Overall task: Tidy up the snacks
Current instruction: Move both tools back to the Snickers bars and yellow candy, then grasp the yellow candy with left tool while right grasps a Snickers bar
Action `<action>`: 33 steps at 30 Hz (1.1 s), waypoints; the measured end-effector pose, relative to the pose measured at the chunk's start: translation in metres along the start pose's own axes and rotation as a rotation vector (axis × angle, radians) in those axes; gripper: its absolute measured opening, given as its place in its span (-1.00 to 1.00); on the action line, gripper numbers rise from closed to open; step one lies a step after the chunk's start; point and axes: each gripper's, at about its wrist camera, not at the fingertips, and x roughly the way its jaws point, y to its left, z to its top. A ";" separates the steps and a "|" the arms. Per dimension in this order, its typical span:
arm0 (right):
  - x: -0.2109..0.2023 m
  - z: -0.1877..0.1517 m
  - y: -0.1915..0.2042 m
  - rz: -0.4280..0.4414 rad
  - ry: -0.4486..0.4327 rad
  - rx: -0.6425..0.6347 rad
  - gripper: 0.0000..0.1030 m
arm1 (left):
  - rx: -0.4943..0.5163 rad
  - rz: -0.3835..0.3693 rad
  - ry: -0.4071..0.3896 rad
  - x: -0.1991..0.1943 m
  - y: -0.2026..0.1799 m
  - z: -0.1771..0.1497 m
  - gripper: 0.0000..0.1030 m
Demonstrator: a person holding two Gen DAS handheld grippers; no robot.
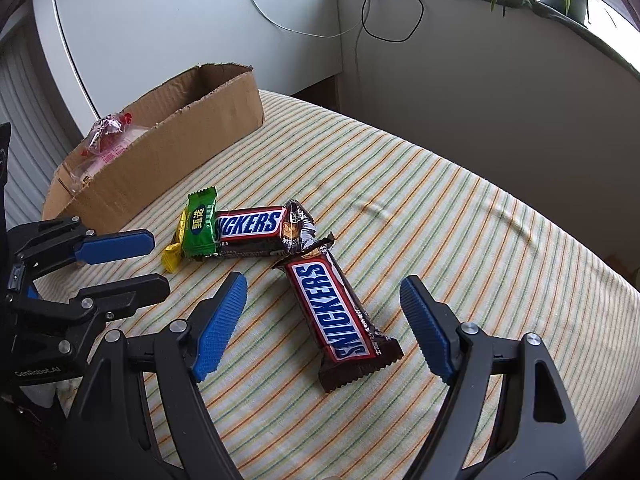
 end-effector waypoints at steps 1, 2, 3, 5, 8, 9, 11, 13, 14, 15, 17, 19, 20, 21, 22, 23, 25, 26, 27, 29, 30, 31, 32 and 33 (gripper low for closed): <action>0.000 0.000 0.000 0.001 -0.002 -0.002 0.58 | 0.003 0.013 -0.001 0.002 0.000 0.000 -0.28; 0.000 0.000 0.000 -0.002 -0.005 -0.003 0.58 | 0.005 0.024 -0.001 0.005 0.001 0.000 -0.28; 0.000 0.000 0.000 -0.005 -0.008 -0.003 0.58 | 0.004 0.035 0.004 0.008 0.001 0.001 -0.28; 0.000 -0.001 0.000 -0.004 -0.012 -0.003 0.58 | -0.008 0.046 0.012 0.011 0.004 0.002 -0.28; 0.001 -0.001 0.000 -0.011 -0.015 -0.001 0.57 | -0.022 0.058 0.017 0.015 0.006 0.004 -0.28; 0.001 -0.001 0.000 -0.014 -0.017 0.002 0.47 | -0.025 0.060 0.025 0.017 0.007 0.004 -0.28; 0.000 -0.002 -0.001 -0.017 -0.020 0.009 0.38 | -0.034 0.064 0.033 0.019 0.008 0.004 -0.33; -0.001 -0.003 -0.002 -0.017 -0.026 0.013 0.36 | -0.039 0.068 0.025 0.017 0.010 0.004 -0.40; -0.001 -0.004 -0.002 -0.014 -0.026 0.013 0.30 | -0.042 0.073 0.020 0.016 0.011 0.003 -0.41; -0.001 -0.004 -0.002 -0.013 -0.022 0.012 0.17 | -0.047 0.075 0.018 0.015 0.012 0.003 -0.49; 0.000 -0.005 -0.002 -0.015 -0.014 0.009 -0.02 | -0.056 0.079 0.021 0.015 0.012 0.002 -0.55; -0.001 -0.006 -0.001 -0.020 -0.018 0.006 -0.10 | -0.059 0.078 0.024 0.015 0.012 0.002 -0.60; -0.002 -0.006 -0.001 -0.020 -0.020 0.006 -0.12 | -0.059 0.080 0.026 0.016 0.012 0.002 -0.65; -0.002 -0.006 -0.001 -0.019 -0.020 0.007 -0.17 | -0.061 0.081 0.028 0.016 0.012 0.002 -0.66; -0.001 -0.006 -0.002 -0.018 -0.019 0.008 -0.18 | -0.063 0.082 0.032 0.017 0.011 0.002 -0.66; -0.001 -0.006 -0.002 -0.019 -0.018 0.008 -0.18 | -0.065 0.085 0.035 0.018 0.011 0.002 -0.66; -0.002 -0.007 -0.001 -0.020 -0.018 0.006 -0.19 | -0.069 0.103 0.038 0.019 0.011 0.003 -0.66; -0.001 -0.007 -0.001 -0.018 -0.017 0.005 -0.25 | -0.073 0.109 0.038 0.020 0.012 0.005 -0.66; -0.001 -0.007 -0.001 -0.017 -0.016 0.005 -0.30 | -0.076 0.105 0.039 0.022 0.013 0.006 -0.66; -0.001 -0.007 -0.001 -0.017 -0.017 0.005 -0.32 | -0.080 0.101 0.037 0.022 0.014 0.007 -0.66; -0.001 -0.007 -0.001 -0.017 -0.017 0.005 -0.34 | -0.079 0.099 0.037 0.022 0.014 0.008 -0.68; -0.001 -0.007 0.000 -0.018 -0.018 0.004 -0.35 | -0.080 0.098 0.035 0.023 0.015 0.008 -0.75; -0.001 -0.007 0.000 -0.019 -0.019 0.003 -0.37 | -0.081 0.097 0.033 0.023 0.016 0.008 -0.78; -0.002 -0.007 0.000 -0.020 -0.020 0.002 -0.39 | -0.081 0.094 0.031 0.022 0.016 0.008 -0.78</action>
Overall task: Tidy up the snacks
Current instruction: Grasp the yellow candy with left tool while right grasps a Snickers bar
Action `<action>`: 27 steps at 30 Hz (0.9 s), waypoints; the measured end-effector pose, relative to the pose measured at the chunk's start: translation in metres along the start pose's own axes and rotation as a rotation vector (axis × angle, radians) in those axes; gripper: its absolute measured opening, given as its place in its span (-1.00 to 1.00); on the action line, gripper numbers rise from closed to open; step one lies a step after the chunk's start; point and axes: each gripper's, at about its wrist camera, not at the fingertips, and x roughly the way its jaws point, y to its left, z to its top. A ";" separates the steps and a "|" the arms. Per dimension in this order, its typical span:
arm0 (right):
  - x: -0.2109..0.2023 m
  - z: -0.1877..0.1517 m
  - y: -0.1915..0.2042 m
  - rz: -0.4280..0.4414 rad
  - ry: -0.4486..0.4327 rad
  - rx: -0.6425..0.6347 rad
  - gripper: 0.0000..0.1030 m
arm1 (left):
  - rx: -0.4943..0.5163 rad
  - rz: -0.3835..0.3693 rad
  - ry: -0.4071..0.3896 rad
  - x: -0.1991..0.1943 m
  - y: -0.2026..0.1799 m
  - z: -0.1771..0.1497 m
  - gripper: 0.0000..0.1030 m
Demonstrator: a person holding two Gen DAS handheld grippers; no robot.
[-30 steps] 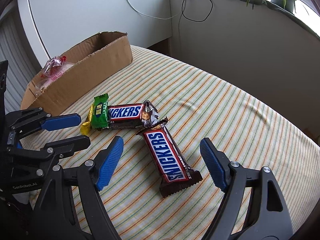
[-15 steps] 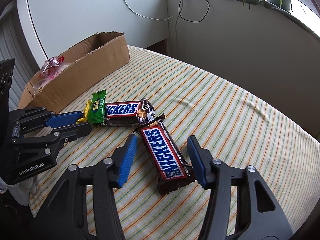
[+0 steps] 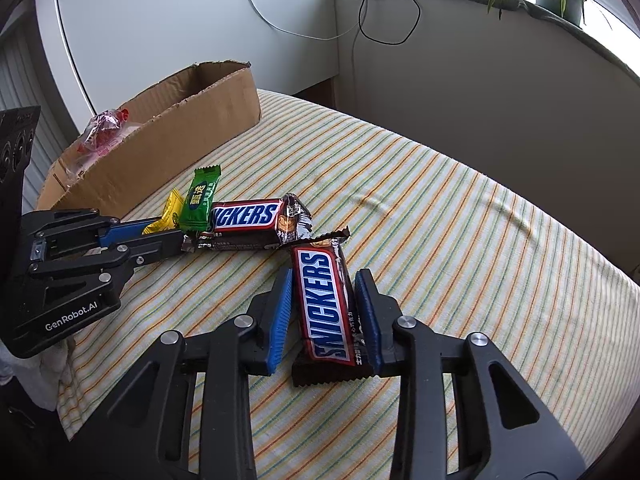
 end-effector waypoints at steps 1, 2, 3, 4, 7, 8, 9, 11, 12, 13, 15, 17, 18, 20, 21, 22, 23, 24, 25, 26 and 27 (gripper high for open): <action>0.000 0.000 0.000 -0.001 -0.001 0.000 -0.39 | -0.001 -0.005 -0.004 -0.002 0.000 -0.001 -0.78; 0.000 0.000 0.001 -0.002 -0.002 0.000 -0.40 | -0.002 -0.007 -0.009 -0.003 0.000 -0.001 -0.80; 0.000 0.000 0.001 -0.004 -0.004 0.000 -0.40 | -0.003 -0.007 -0.016 -0.004 0.000 -0.001 -0.80; -0.001 0.000 0.001 -0.008 -0.007 0.000 -0.41 | -0.002 -0.009 -0.023 -0.007 0.000 -0.001 -0.80; -0.003 0.000 0.001 -0.009 -0.014 0.001 -0.41 | 0.007 -0.019 -0.040 -0.013 -0.002 -0.004 -0.80; -0.003 -0.001 0.001 -0.010 -0.015 0.003 -0.41 | 0.008 -0.024 -0.043 -0.015 -0.003 -0.005 -0.80; -0.003 -0.001 0.001 -0.010 -0.018 0.003 -0.41 | 0.007 -0.030 -0.044 -0.017 -0.003 -0.006 -0.80; -0.004 -0.001 0.002 -0.010 -0.021 0.003 -0.41 | 0.007 -0.048 -0.044 -0.020 -0.005 -0.009 -0.80; -0.004 -0.001 0.002 -0.011 -0.022 0.005 -0.41 | 0.006 -0.051 -0.047 -0.023 -0.005 -0.010 -0.80; -0.004 -0.001 0.001 -0.012 -0.024 0.007 -0.41 | 0.005 -0.057 -0.050 -0.025 -0.005 -0.011 -0.80; -0.006 -0.001 0.000 -0.005 -0.028 0.014 -0.42 | 0.004 -0.068 -0.056 -0.029 -0.004 -0.012 -0.80; -0.008 -0.002 -0.002 -0.001 -0.030 0.028 -0.42 | -0.001 -0.079 -0.066 -0.035 -0.005 -0.012 -0.80; -0.009 -0.003 -0.003 0.005 -0.028 0.040 -0.42 | -0.004 -0.087 -0.072 -0.039 -0.004 -0.012 -0.80; -0.011 -0.005 -0.005 0.009 -0.025 0.061 -0.42 | -0.012 -0.105 -0.086 -0.044 -0.004 -0.011 -0.80; -0.012 -0.006 -0.006 0.006 -0.024 0.069 -0.42 | -0.015 -0.111 -0.095 -0.047 -0.003 -0.011 -0.80; -0.014 -0.007 -0.006 0.004 -0.025 0.077 -0.42 | -0.021 -0.120 -0.102 -0.050 -0.002 -0.011 -0.80; -0.017 -0.008 -0.007 0.007 -0.027 0.086 -0.42 | -0.028 -0.130 -0.110 -0.053 -0.001 -0.011 -0.80; -0.020 -0.009 -0.007 0.012 -0.028 0.095 -0.42 | -0.030 -0.139 -0.117 -0.056 -0.001 -0.011 -0.80; -0.022 -0.010 -0.007 0.012 -0.030 0.102 -0.42 | -0.032 -0.146 -0.124 -0.058 0.000 -0.009 -0.80; -0.024 -0.010 -0.007 0.005 -0.031 0.106 -0.42 | -0.036 -0.154 -0.132 -0.061 0.003 -0.009 -0.80; -0.027 -0.010 -0.006 -0.004 -0.033 0.108 -0.42 | -0.040 -0.162 -0.140 -0.065 0.004 -0.009 -0.80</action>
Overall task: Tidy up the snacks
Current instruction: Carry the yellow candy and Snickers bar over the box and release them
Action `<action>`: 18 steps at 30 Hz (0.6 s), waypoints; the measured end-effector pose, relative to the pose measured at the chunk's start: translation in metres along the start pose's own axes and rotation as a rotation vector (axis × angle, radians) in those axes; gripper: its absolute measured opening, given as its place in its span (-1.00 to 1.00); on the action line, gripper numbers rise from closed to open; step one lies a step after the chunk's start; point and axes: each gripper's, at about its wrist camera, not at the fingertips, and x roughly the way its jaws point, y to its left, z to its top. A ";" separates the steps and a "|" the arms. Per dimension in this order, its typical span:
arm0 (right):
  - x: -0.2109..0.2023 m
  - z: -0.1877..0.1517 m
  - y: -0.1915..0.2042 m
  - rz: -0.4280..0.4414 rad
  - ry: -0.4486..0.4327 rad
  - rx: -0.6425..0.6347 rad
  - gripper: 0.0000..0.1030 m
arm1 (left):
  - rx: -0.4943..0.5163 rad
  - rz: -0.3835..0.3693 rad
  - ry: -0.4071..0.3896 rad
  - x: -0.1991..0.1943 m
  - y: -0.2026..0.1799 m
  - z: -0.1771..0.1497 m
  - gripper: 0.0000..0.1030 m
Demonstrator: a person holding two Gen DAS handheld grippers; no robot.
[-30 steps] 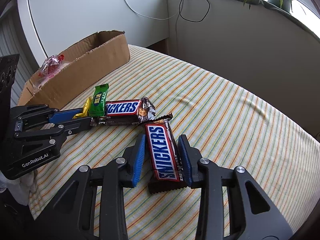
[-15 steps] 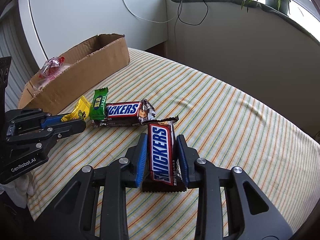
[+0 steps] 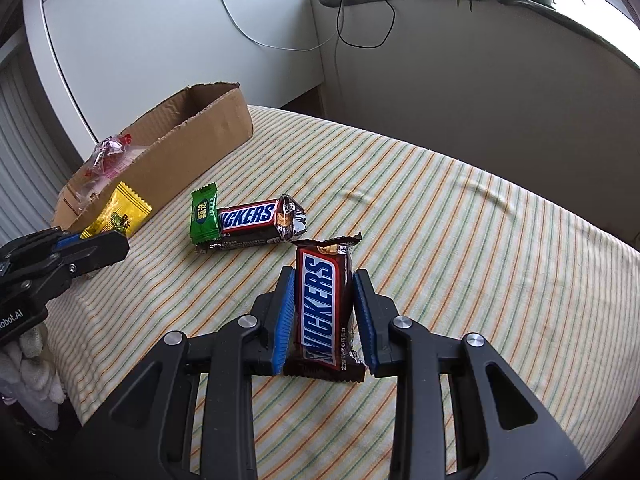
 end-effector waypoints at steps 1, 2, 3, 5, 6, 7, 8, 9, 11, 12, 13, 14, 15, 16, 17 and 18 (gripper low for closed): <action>-0.003 0.000 0.001 -0.007 -0.001 0.000 -0.42 | -0.003 -0.006 -0.008 -0.005 0.002 0.000 -0.80; -0.005 0.001 0.002 -0.014 -0.002 -0.001 -0.42 | -0.007 -0.012 -0.016 -0.008 0.003 0.000 -0.80; -0.007 0.002 0.003 -0.021 -0.002 -0.002 -0.42 | -0.013 -0.017 -0.022 -0.011 0.005 0.001 -0.80; -0.010 0.005 0.005 -0.034 -0.008 -0.001 -0.42 | -0.022 -0.026 -0.032 -0.018 0.011 0.001 -0.80; -0.013 0.007 0.007 -0.038 -0.013 0.001 -0.42 | -0.029 -0.031 -0.038 -0.021 0.013 0.002 -0.80; -0.015 0.009 0.008 -0.039 -0.018 0.002 -0.42 | -0.034 -0.035 -0.045 -0.025 0.015 0.002 -0.80; -0.018 0.011 0.010 -0.039 -0.024 0.005 -0.42 | -0.037 -0.036 -0.052 -0.029 0.017 0.002 -0.80; -0.020 0.014 0.011 -0.039 -0.028 0.006 -0.42 | -0.040 -0.037 -0.060 -0.033 0.019 0.003 -0.80; -0.024 0.019 0.016 -0.045 -0.041 0.004 -0.42 | -0.050 -0.039 -0.075 -0.040 0.024 0.002 -0.80; -0.025 0.023 0.019 -0.044 -0.045 0.003 -0.42 | -0.055 -0.038 -0.082 -0.043 0.027 0.002 -0.80; -0.027 0.026 0.022 -0.041 -0.049 0.003 -0.42 | -0.062 -0.037 -0.089 -0.046 0.031 0.002 -0.80; -0.028 0.030 0.025 -0.038 -0.054 0.000 -0.42 | -0.068 -0.035 -0.093 -0.048 0.035 0.004 -0.80; -0.029 0.035 0.028 -0.037 -0.059 -0.006 -0.42 | -0.076 -0.032 -0.099 -0.051 0.040 0.004 -0.80; -0.031 0.039 0.032 -0.038 -0.064 -0.013 -0.42 | -0.085 -0.028 -0.106 -0.054 0.045 0.004 -0.80; -0.032 0.044 0.036 -0.039 -0.069 -0.022 -0.42 | -0.092 -0.023 -0.111 -0.056 0.049 0.004 -0.80; -0.034 0.049 0.040 -0.038 -0.073 -0.030 -0.42 | -0.099 -0.019 -0.115 -0.058 0.053 0.003 -0.80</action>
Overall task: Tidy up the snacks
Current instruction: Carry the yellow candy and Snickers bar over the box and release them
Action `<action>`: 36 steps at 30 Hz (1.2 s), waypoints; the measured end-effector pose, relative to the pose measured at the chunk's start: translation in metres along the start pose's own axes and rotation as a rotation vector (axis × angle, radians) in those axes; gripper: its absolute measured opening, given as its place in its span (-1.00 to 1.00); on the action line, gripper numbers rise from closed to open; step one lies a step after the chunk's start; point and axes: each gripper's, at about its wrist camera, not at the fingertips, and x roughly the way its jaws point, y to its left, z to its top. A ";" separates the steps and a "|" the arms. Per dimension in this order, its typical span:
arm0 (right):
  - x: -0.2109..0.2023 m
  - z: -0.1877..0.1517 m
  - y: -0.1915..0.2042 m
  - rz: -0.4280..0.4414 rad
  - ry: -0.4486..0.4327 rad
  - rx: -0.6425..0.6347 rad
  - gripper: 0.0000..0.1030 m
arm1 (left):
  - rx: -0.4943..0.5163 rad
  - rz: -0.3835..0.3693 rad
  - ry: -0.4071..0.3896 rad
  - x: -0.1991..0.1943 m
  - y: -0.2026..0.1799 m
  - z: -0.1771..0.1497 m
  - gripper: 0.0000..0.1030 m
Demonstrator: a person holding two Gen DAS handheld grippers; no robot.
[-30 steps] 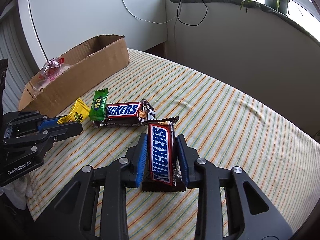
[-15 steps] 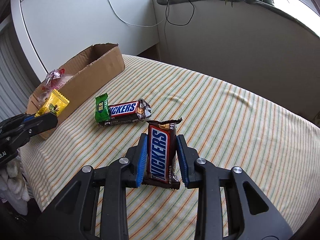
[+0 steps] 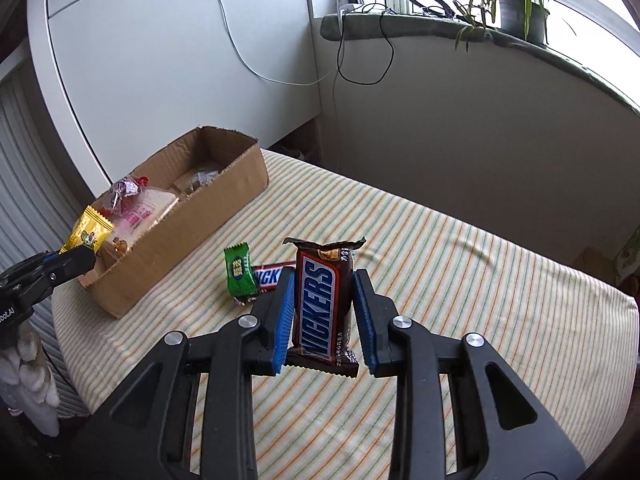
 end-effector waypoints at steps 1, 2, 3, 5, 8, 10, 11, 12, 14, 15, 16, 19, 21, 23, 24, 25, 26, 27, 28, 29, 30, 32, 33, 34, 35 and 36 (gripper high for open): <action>0.000 0.006 0.005 0.001 -0.004 -0.010 -0.42 | -0.009 0.004 -0.005 -0.002 0.005 0.001 -0.80; -0.001 0.010 0.010 0.002 -0.009 -0.020 -0.42 | -0.016 0.007 -0.009 -0.004 0.010 0.002 -0.80; -0.001 0.015 0.015 0.003 -0.012 -0.029 -0.42 | -0.024 0.009 -0.012 -0.006 0.015 0.002 -0.80; 0.001 0.025 0.026 0.006 -0.018 -0.050 -0.42 | -0.039 0.014 -0.017 -0.009 0.024 0.002 -0.80; 0.007 0.038 0.044 0.014 -0.023 -0.078 -0.42 | -0.063 0.024 -0.026 -0.015 0.038 0.002 -0.80; 0.011 0.047 0.056 0.022 -0.025 -0.096 -0.42 | -0.076 0.029 -0.030 -0.017 0.047 0.004 -0.80; 0.014 0.051 0.062 0.028 -0.025 -0.104 -0.42 | -0.082 0.031 -0.033 -0.017 0.051 0.005 -0.80; 0.016 0.055 0.068 0.034 -0.025 -0.113 -0.42 | -0.087 0.035 -0.036 -0.018 0.055 0.005 -0.80; 0.021 0.066 0.078 0.046 -0.022 -0.127 -0.42 | -0.093 0.040 -0.040 -0.020 0.062 0.007 -0.80; 0.024 0.070 0.084 0.051 -0.021 -0.133 -0.42 | -0.095 0.042 -0.041 -0.020 0.065 0.008 -0.80; 0.027 0.075 0.089 0.058 -0.020 -0.139 -0.42 | -0.099 0.041 -0.040 -0.020 0.068 0.008 -0.80; 0.039 0.088 0.103 0.109 -0.014 -0.150 -0.42 | -0.107 0.041 -0.041 -0.022 0.074 0.009 -0.80; 0.047 0.095 0.114 0.123 -0.005 -0.162 -0.42 | -0.118 0.037 -0.040 -0.021 0.080 0.009 -0.80; 0.057 0.101 0.126 0.130 0.005 -0.182 -0.42 | -0.123 0.039 -0.040 -0.021 0.085 0.009 -0.80; 0.062 0.103 0.132 0.135 0.011 -0.191 -0.42 | -0.126 0.037 -0.038 -0.020 0.087 0.009 -0.80; 0.067 0.105 0.137 0.139 0.018 -0.198 -0.42 | -0.128 0.034 -0.035 -0.020 0.088 0.009 -0.80; 0.073 0.107 0.142 0.145 0.025 -0.204 -0.42 | -0.130 0.033 -0.034 -0.019 0.089 0.008 -0.80; 0.078 0.108 0.147 0.149 0.033 -0.210 -0.42 | -0.130 0.032 -0.032 -0.019 0.089 0.008 -0.80; 0.083 0.110 0.152 0.151 0.039 -0.216 -0.42 | -0.130 0.031 -0.030 -0.018 0.090 0.008 -0.80; 0.088 0.111 0.156 0.153 0.045 -0.223 -0.42 | -0.131 0.030 -0.029 -0.018 0.090 0.008 -0.80; 0.093 0.112 0.159 0.156 0.052 -0.228 -0.42 | -0.131 0.030 -0.028 -0.018 0.090 0.008 -0.80; 0.103 0.113 0.165 0.159 0.066 -0.236 -0.42 | -0.132 0.029 -0.026 -0.017 0.092 0.009 -0.80; 0.107 0.114 0.168 0.161 0.072 -0.240 -0.42 | -0.136 0.028 -0.025 -0.017 0.093 0.009 -0.80; 0.110 0.114 0.171 0.162 0.078 -0.241 -0.42 | -0.137 0.026 -0.023 -0.017 0.094 0.010 -0.80; 0.113 0.114 0.172 0.161 0.083 -0.240 -0.42 | -0.138 0.026 -0.022 -0.017 0.095 0.010 -0.80; 0.116 0.115 0.174 0.159 0.085 -0.240 -0.42 | -0.138 0.024 -0.021 -0.016 0.095 0.010 -0.80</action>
